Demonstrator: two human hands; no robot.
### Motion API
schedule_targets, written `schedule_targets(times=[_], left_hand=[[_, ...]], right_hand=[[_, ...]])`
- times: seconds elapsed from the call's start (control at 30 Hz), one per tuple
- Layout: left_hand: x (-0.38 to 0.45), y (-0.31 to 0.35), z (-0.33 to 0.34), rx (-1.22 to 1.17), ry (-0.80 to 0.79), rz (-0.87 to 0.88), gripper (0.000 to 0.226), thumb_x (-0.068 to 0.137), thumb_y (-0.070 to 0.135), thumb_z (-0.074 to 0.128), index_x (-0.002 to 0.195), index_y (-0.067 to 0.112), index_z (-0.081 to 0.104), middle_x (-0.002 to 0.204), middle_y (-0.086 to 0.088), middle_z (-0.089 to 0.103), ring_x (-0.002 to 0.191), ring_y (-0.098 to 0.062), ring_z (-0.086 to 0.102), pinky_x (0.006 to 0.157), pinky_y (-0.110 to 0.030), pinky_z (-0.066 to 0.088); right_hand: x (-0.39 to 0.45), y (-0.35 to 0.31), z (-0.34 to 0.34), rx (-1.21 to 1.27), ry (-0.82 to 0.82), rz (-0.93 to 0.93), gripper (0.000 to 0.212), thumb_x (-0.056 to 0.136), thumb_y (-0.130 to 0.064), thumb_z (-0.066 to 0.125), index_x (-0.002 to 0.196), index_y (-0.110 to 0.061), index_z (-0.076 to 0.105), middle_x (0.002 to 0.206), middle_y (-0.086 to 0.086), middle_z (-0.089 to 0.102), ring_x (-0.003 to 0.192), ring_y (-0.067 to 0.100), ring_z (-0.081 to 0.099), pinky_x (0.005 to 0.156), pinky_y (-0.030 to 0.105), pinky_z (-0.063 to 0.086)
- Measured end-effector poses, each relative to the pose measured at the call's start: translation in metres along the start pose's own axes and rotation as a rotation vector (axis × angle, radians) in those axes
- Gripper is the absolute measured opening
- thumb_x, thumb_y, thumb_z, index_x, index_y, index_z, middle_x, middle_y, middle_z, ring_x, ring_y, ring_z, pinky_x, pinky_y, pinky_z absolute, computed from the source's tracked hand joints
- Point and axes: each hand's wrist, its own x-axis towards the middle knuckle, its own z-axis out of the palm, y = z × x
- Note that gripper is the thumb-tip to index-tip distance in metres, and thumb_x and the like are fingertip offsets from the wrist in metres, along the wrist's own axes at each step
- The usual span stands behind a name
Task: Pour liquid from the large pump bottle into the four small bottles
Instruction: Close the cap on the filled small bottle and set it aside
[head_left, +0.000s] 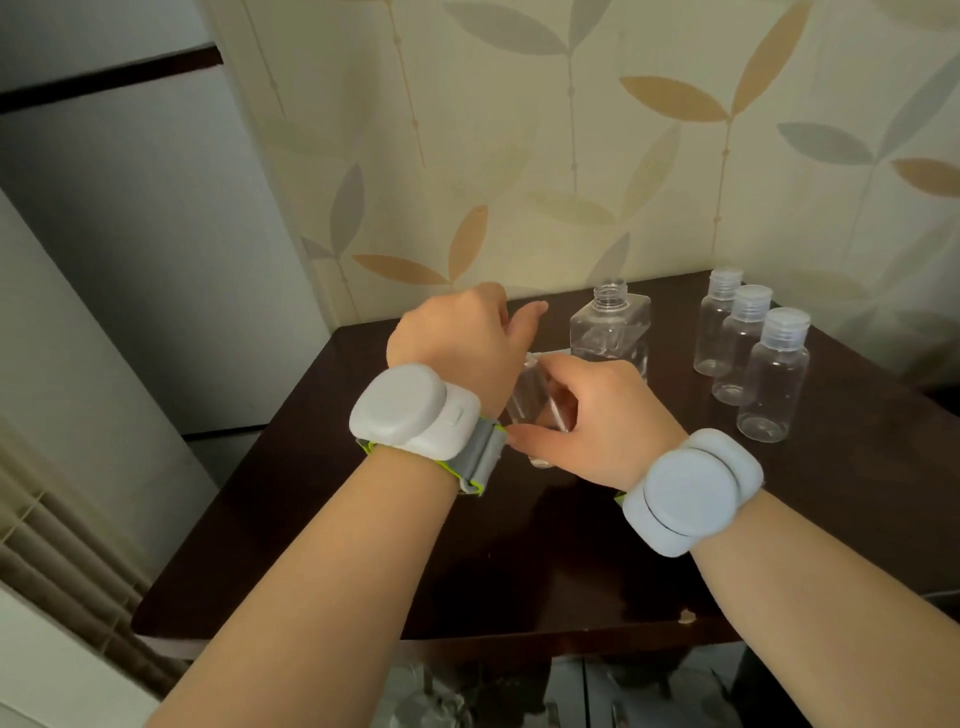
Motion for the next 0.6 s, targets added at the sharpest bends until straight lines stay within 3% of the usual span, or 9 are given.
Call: schedule_targets(times=[0.13, 0.2, 0.27, 0.33, 0.4, 0.47, 0.5, 0.6], left_hand=[[0.001, -0.007, 0.006, -0.353, -0.055, -0.061, 0.040, 0.083, 0.043, 0.058, 0.051, 0.025, 0.044, 0.046, 0.006, 0.046, 0.049, -0.010, 0.044, 0.052, -0.024, 0.030], [0.001, -0.009, 0.008, -0.624, -0.159, -0.135, 0.027, 0.089, 0.029, 0.055, 0.063, 0.024, 0.058, 0.061, 0.002, 0.061, 0.061, -0.016, 0.055, 0.066, -0.027, 0.045], [-0.002, -0.009, 0.010, -0.822, -0.215, -0.179, 0.028, 0.094, 0.014, 0.046, 0.070, 0.023, 0.059, 0.076, 0.004, 0.065, 0.075, -0.016, 0.058, 0.080, -0.033, 0.047], [-0.004, -0.009, 0.014, -0.949, -0.239, -0.213, 0.031, 0.096, 0.012, 0.041, 0.073, 0.023, 0.059, 0.082, 0.006, 0.063, 0.083, -0.017, 0.055, 0.086, -0.038, 0.045], [-0.006, -0.005, 0.015, -1.040, -0.252, -0.281, 0.025, 0.093, 0.026, 0.045, 0.074, 0.021, 0.061, 0.073, 0.008, 0.060, 0.077, -0.014, 0.053, 0.083, -0.037, 0.046], [-0.008, -0.001, 0.015, -1.051, -0.195, -0.350, 0.025, 0.079, 0.041, 0.059, 0.066, 0.019, 0.059, 0.053, 0.014, 0.051, 0.057, -0.004, 0.049, 0.069, -0.021, 0.044], [-0.007, 0.000, 0.016, -1.012, -0.140, -0.373, 0.025, 0.074, 0.039, 0.067, 0.062, 0.020, 0.057, 0.049, 0.014, 0.047, 0.049, -0.001, 0.046, 0.060, -0.015, 0.042], [-0.008, 0.005, 0.019, -0.776, 0.002, -0.380, 0.026, 0.070, 0.032, 0.076, 0.060, 0.028, 0.053, 0.050, 0.012, 0.045, 0.047, -0.002, 0.046, 0.050, -0.015, 0.039]], right_hand=[[0.000, -0.001, 0.001, 0.101, 0.029, 0.030, 0.032, 0.069, -0.036, 0.073, 0.086, -0.011, 0.062, 0.059, -0.008, 0.054, 0.051, 0.003, 0.047, 0.056, 0.012, 0.037], [-0.001, -0.001, 0.001, 0.162, 0.022, 0.050, 0.029, 0.069, -0.035, 0.072, 0.081, -0.011, 0.062, 0.061, 0.004, 0.060, 0.051, 0.007, 0.047, 0.057, 0.022, 0.040], [-0.002, 0.000, 0.002, 0.195, 0.023, 0.057, 0.030, 0.069, -0.036, 0.070, 0.081, -0.009, 0.061, 0.062, 0.011, 0.060, 0.053, 0.014, 0.047, 0.059, 0.032, 0.042], [-0.001, 0.000, 0.003, 0.206, 0.038, 0.060, 0.033, 0.069, -0.037, 0.069, 0.081, -0.007, 0.062, 0.062, 0.013, 0.060, 0.054, 0.018, 0.048, 0.060, 0.036, 0.043], [0.000, 0.001, 0.004, 0.184, 0.061, 0.068, 0.037, 0.068, -0.039, 0.069, 0.082, -0.005, 0.062, 0.064, 0.013, 0.061, 0.055, 0.020, 0.050, 0.060, 0.033, 0.042], [0.001, 0.002, 0.004, 0.137, 0.074, 0.064, 0.036, 0.068, -0.038, 0.070, 0.080, -0.005, 0.061, 0.063, 0.008, 0.060, 0.054, 0.016, 0.048, 0.057, 0.027, 0.039], [0.001, 0.002, 0.004, 0.107, 0.072, 0.054, 0.034, 0.069, -0.038, 0.070, 0.076, -0.007, 0.058, 0.061, 0.002, 0.058, 0.053, 0.011, 0.047, 0.054, 0.023, 0.037], [0.001, 0.000, 0.004, 0.030, 0.053, 0.019, 0.028, 0.071, -0.033, 0.071, 0.070, -0.025, 0.044, 0.055, -0.016, 0.044, 0.049, -0.001, 0.043, 0.051, 0.011, 0.034]])
